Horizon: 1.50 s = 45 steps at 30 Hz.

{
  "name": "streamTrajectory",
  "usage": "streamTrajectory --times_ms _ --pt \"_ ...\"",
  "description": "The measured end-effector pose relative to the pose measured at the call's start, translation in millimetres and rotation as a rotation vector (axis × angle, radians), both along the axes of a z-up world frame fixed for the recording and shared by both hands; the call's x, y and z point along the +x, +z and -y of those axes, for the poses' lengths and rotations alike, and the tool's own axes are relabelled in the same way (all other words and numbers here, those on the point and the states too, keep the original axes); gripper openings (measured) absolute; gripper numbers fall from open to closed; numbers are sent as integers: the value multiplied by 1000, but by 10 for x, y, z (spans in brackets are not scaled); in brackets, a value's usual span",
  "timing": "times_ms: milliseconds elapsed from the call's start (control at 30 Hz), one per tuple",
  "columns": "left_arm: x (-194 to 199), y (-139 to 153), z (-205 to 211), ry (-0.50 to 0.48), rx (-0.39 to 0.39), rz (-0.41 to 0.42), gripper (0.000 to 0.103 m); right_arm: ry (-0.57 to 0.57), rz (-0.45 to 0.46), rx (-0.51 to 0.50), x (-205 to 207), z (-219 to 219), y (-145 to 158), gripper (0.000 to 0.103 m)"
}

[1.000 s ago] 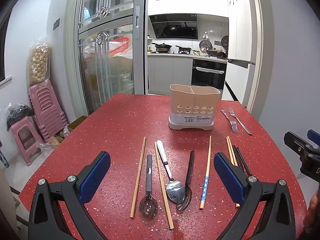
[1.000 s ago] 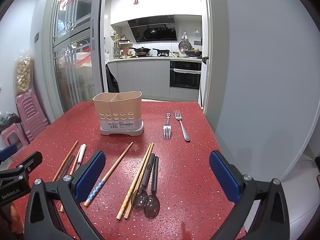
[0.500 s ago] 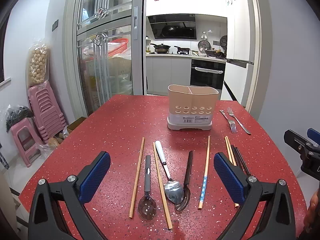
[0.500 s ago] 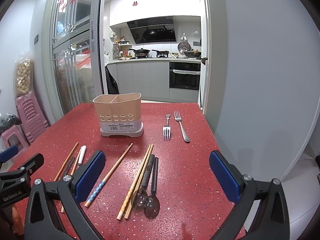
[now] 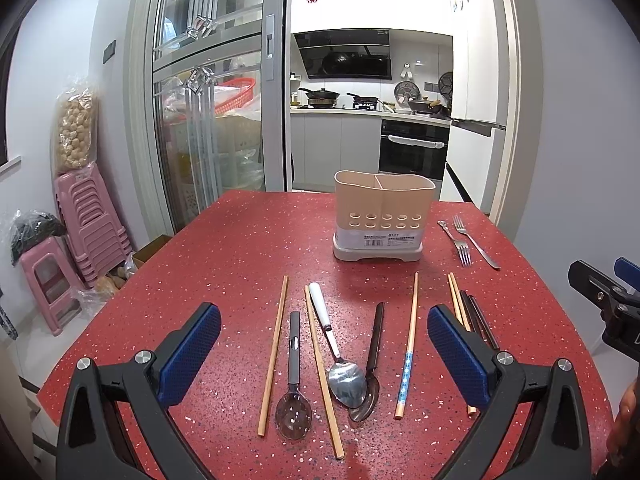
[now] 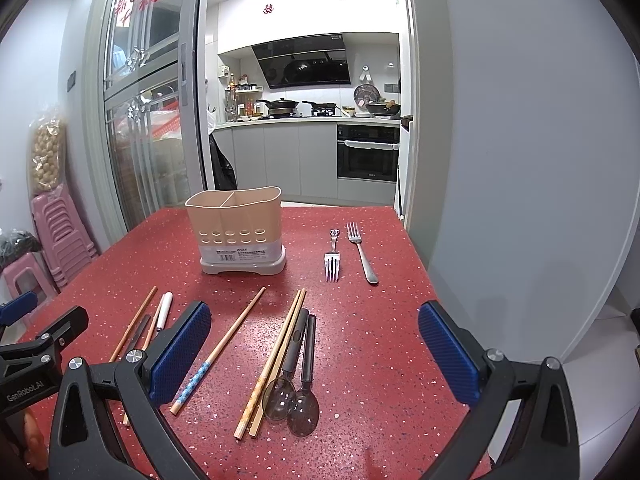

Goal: Organize utensils

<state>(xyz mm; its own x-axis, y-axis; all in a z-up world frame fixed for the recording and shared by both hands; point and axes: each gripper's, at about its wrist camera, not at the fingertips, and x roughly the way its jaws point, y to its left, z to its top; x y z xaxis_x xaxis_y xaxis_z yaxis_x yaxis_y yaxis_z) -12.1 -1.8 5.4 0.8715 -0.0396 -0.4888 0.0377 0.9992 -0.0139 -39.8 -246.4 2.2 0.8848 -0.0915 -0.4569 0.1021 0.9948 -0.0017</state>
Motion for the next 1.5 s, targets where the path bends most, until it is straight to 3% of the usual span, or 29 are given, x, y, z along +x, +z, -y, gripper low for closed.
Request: streamTrajectory --times_ms 1500 --pt "-12 -10 26 -2 0 -1 103 1 -2 5 1 5 0 103"
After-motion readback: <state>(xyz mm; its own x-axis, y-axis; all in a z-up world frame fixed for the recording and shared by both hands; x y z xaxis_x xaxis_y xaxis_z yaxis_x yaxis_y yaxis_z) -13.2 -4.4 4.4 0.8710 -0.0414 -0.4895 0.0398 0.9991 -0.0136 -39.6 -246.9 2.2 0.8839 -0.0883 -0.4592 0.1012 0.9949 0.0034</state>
